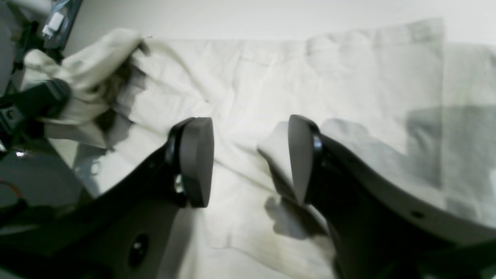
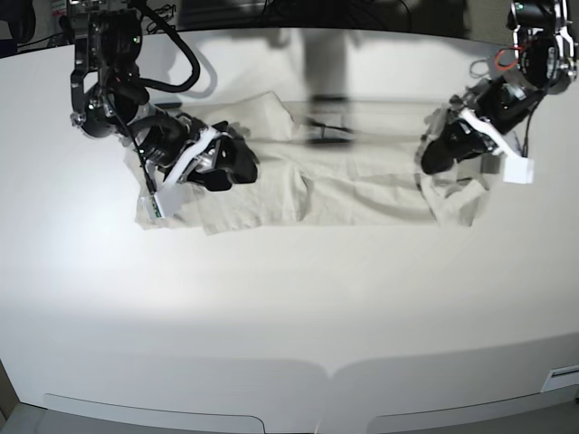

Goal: Fold the T-shirt properly
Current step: 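Move both grippers down onto the folded shirt's ends, then grasp the strip's end with the left gripper and fold it toward the right gripper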

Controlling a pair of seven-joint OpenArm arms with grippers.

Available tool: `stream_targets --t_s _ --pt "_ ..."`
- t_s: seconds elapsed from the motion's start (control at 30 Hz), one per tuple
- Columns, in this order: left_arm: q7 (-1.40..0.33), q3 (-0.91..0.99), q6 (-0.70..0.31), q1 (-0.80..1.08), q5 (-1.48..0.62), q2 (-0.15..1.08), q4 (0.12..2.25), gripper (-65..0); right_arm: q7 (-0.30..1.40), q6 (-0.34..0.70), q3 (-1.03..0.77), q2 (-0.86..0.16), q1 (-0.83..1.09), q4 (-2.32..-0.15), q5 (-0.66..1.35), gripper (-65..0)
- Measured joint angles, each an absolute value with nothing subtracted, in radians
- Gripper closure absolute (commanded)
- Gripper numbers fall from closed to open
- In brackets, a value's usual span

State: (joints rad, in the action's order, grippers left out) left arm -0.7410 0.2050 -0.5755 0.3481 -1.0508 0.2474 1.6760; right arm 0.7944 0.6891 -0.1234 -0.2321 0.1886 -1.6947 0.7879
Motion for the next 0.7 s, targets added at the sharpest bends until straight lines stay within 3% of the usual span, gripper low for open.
stream_targets --t_s 0.1,0.23,0.33,0.6,0.63,0.7 --pt "-0.664 0.097 -0.570 0.347 -0.950 0.198 1.678 0.0 0.794 0.689 -0.123 -0.230 0.186 -1.695 0.788 -31.2" --pt "-0.624 0.011 -0.439 0.302 -0.789 0.137 1.676 0.0 0.795 0.689 -0.124 -0.233 0.188 -1.695 0.789 -31.2" --pt "-0.604 -0.039 -0.395 0.253 -0.712 0.113 1.678 0.0 0.795 0.689 -0.123 -0.232 0.188 -1.695 0.788 -31.2" --pt "-0.604 -0.117 -0.392 0.218 -0.618 0.061 1.678 0.0 0.805 0.689 -0.124 -0.233 0.188 -1.695 0.788 -31.2" --pt "-0.605 -0.117 -0.393 0.218 -0.617 0.066 1.678 -2.1 0.805 0.689 -0.124 -0.233 0.188 -1.695 0.788 -31.2" --pt "-0.606 -0.118 -0.431 0.219 -0.627 0.069 1.678 -20.1 0.805 0.689 -0.123 -0.232 0.188 -1.695 0.788 -31.2"
